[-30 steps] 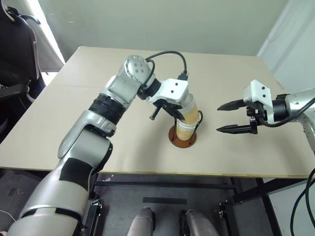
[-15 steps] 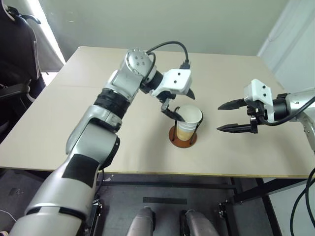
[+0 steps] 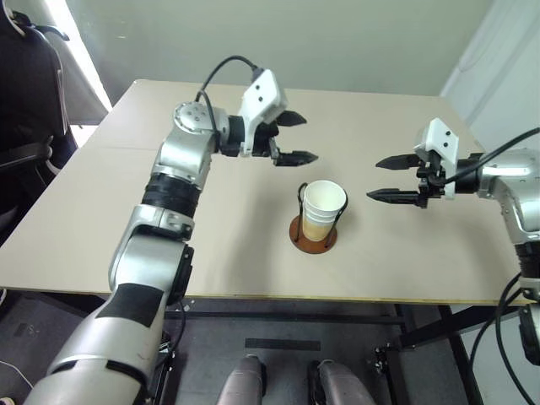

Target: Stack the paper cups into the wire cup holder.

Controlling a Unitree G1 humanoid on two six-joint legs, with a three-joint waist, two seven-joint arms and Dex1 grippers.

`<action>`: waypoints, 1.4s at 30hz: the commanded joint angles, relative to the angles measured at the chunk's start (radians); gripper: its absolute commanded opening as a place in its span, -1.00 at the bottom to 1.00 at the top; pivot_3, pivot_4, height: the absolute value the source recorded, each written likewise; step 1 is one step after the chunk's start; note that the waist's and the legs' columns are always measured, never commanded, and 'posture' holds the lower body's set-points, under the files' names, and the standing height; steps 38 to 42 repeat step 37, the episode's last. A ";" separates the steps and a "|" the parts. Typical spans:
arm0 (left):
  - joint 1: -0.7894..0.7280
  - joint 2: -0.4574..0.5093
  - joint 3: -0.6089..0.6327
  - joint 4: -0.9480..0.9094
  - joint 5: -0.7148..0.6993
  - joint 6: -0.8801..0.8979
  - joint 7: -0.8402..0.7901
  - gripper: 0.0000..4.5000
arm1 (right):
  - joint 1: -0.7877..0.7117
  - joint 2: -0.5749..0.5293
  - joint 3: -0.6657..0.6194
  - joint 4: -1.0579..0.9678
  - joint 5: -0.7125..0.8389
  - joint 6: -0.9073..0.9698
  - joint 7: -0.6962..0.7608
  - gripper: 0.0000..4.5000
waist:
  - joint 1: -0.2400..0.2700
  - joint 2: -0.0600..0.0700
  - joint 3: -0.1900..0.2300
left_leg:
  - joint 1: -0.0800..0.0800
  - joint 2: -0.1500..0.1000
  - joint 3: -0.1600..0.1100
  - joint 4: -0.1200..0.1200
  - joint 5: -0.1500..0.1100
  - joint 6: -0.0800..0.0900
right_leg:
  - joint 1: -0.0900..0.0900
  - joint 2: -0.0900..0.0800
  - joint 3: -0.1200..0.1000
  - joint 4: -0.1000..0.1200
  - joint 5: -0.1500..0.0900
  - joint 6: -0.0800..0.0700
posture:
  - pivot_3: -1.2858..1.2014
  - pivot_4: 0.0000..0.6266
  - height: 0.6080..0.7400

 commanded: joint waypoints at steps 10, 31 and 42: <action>0.118 0.077 0.197 0.010 -0.010 -0.023 0.442 0.99 | -0.078 0.163 -0.121 0.285 -0.015 -0.177 -0.184 0.64 | -0.003 0.000 0.000 | 0.002 0.000 0.000 -0.003 0.004 -0.004 | -0.001 0.000 0.000 0.000 0.002 -0.003 | 0.03 -0.52 1.00; 0.338 0.105 0.301 -0.183 -0.095 0.059 0.616 0.99 | -0.104 0.301 -0.183 0.515 -0.039 -0.318 -0.353 0.64 | -0.002 0.000 0.000 | 0.002 0.000 0.000 -0.006 0.005 -0.007 | -0.003 0.000 -0.001 0.000 0.005 -0.009 | 0.03 -0.52 1.00; 0.350 0.103 0.309 -0.211 -0.109 0.071 0.634 0.99 | -0.124 0.320 -0.184 0.535 -0.041 -0.329 -0.366 0.64 | -0.002 0.000 0.000 | 0.003 0.000 0.000 -0.007 0.005 -0.007 | -0.004 0.000 -0.001 0.000 0.006 -0.009 | 0.03 -0.52 1.00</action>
